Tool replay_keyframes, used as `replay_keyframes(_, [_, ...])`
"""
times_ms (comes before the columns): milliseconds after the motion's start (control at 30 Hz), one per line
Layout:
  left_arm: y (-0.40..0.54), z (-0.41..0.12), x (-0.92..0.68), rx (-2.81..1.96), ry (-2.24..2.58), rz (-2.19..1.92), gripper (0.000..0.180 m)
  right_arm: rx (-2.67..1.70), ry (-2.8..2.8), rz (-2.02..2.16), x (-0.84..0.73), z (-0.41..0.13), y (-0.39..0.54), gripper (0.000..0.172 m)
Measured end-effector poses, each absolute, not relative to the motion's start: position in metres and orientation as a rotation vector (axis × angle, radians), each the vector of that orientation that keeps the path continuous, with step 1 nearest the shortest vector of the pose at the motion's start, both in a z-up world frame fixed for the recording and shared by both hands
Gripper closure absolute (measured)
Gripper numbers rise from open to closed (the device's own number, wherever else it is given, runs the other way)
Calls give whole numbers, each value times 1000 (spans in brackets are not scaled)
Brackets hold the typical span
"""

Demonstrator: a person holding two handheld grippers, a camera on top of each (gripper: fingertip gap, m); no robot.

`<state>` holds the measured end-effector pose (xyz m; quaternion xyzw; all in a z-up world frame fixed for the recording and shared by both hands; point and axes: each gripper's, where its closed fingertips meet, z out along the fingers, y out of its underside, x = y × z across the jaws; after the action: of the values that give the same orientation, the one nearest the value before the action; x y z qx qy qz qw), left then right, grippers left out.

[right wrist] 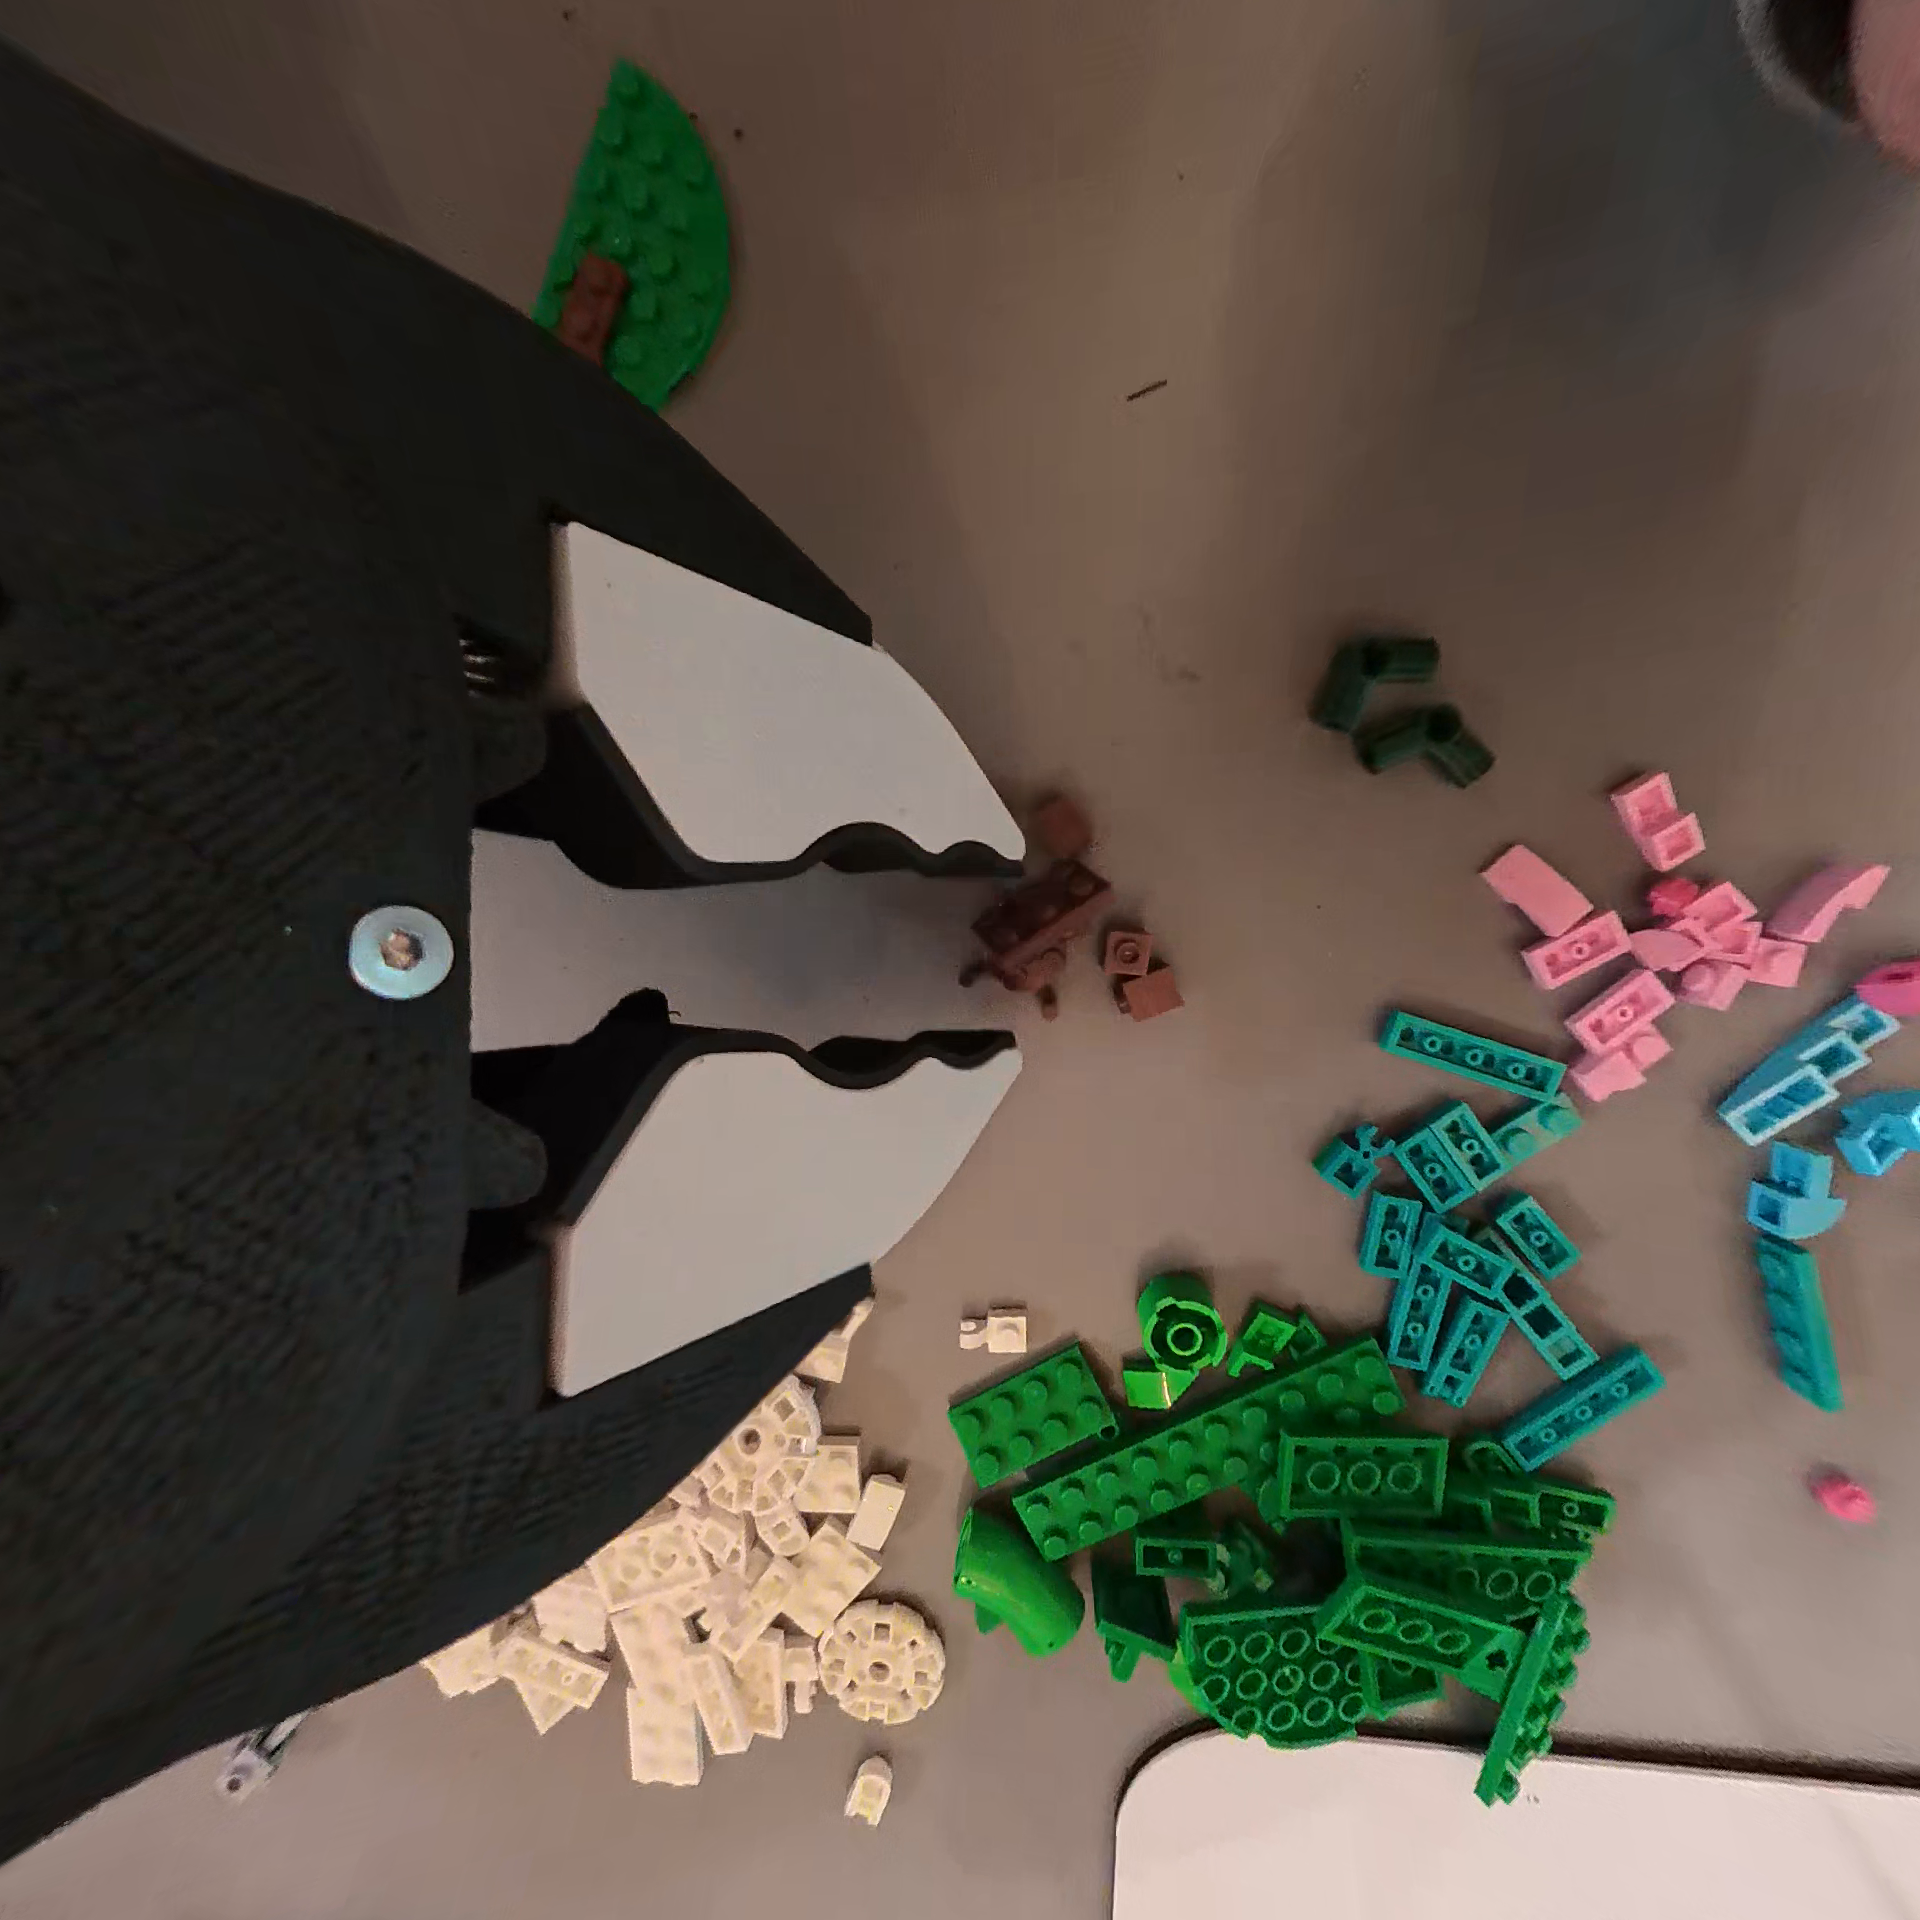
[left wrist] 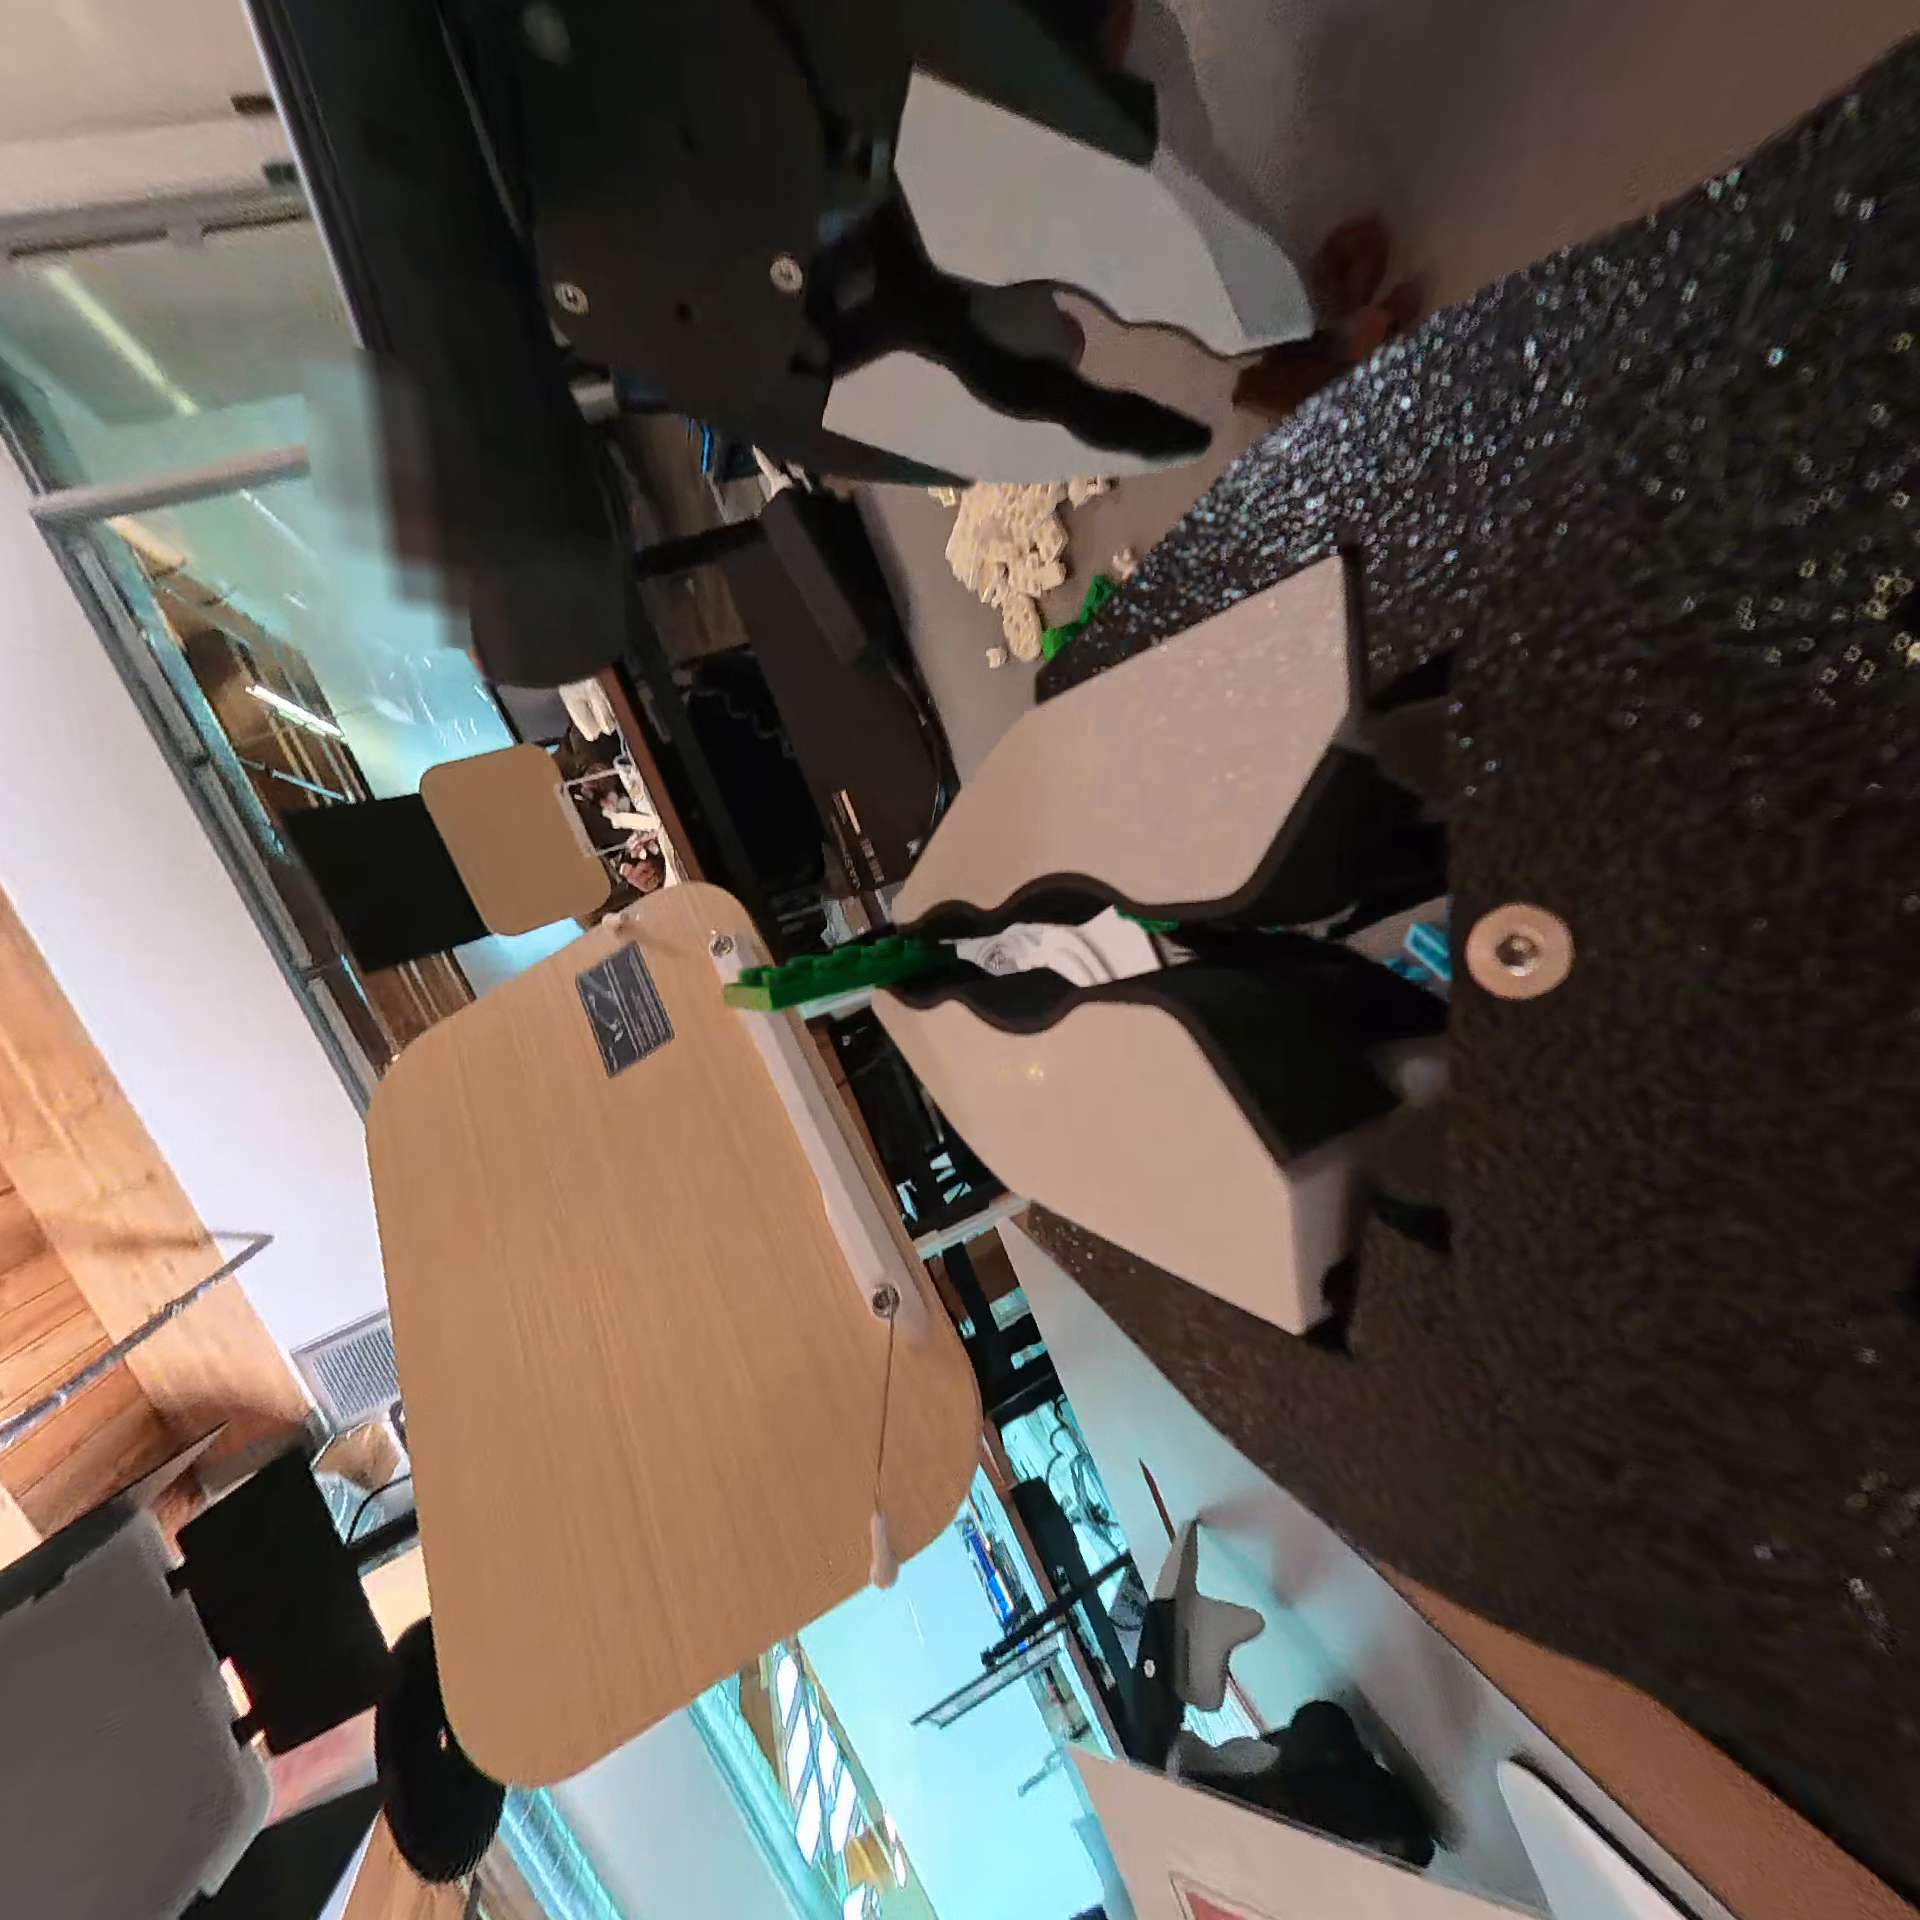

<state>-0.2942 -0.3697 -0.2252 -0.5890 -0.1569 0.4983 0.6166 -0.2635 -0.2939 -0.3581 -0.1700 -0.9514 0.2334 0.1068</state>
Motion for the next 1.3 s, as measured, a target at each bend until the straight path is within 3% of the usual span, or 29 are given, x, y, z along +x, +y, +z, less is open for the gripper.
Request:
replay_keyframes(300, [-358, -247, -302, -1440, -473, 760, 177, -607, -2386, 973, -249, -306, -270, 142])
replay_keyframes(500, [-336, -294, -318, -1767, -597, 456, 177, -768, -1965, 1139, -200, -283, -220, 148])
replay_keyframes(667, [-323, -325, -364, -2076, -644, 530, 175, -907, -1760, 1164, -176, -288, -184, 152])
replay_keyframes(933, [-300, -344, -397, -2223, -660, 559, 117, -970, -1845, 1184, -162, -304, -174, 149])
replay_keyframes(1133, [-261, -300, -300, -2065, -300, 303, 109, -949, -2181, 1201, -138, -333, -194, 142])
replay_keyframes(1300, [-252, -304, -222, -2078, -71, 143, 114, -997, -2275, 1082, -143, -343, -209, 140])
